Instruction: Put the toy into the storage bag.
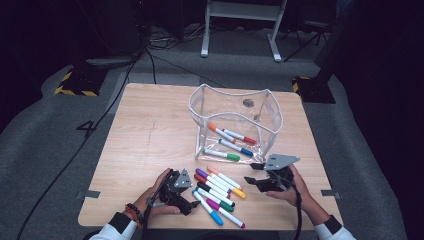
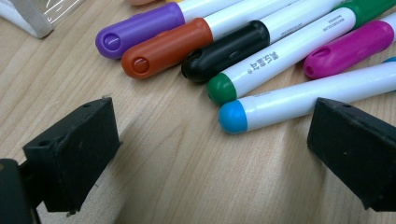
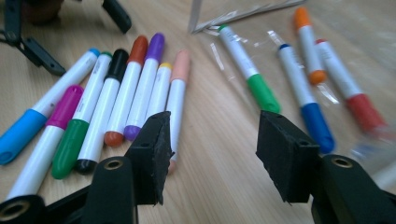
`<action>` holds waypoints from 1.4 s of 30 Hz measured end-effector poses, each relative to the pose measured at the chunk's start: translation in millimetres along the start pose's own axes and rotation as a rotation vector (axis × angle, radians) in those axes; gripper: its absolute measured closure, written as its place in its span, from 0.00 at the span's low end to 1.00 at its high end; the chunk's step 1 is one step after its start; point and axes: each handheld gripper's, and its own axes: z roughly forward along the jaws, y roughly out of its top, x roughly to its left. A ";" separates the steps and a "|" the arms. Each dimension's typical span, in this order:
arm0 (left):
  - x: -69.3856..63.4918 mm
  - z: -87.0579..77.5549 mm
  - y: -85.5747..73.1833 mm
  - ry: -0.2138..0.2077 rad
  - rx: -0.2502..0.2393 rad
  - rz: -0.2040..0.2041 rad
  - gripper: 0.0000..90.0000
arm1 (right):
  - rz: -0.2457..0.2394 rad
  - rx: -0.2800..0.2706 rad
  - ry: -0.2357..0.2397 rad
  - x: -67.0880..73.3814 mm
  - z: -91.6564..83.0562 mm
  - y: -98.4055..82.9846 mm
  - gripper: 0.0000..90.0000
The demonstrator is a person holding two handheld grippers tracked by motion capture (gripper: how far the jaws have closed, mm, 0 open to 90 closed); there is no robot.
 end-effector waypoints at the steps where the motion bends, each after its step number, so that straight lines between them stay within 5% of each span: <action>1: 0.0 0.0 0.0 0.000 0.000 0.000 0.03 | 0.003 0.016 0.022 1.7 8.7 2.1 0.52; 7: 0.0 0.0 0.0 0.001 0.000 0.000 0.03 | -0.012 0.055 0.057 6.8 53.6 18.4 0.56; 10: -0.3 0.0 -0.1 0.002 -0.001 -0.004 0.03 | -0.055 0.065 0.040 8.5 66.6 24.7 0.58; 13: -0.5 -0.1 -0.2 0.004 -0.001 -0.005 0.03 | -0.048 0.082 0.058 5.7 80.1 29.4 0.58; 23: -0.8 -2.7 -2.4 0.023 0.005 -0.020 0.03 | -0.049 0.120 0.053 -1.7 105.4 31.3 0.66; 29: -0.8 -2.7 -2.4 0.023 0.005 -0.021 0.03 | -0.048 0.120 0.053 -8.3 97.5 24.4 0.82; 42: 1.6 -1.5 -0.8 0.004 0.009 -0.003 0.02 | -0.041 0.095 0.056 -12.0 49.1 0.8 0.83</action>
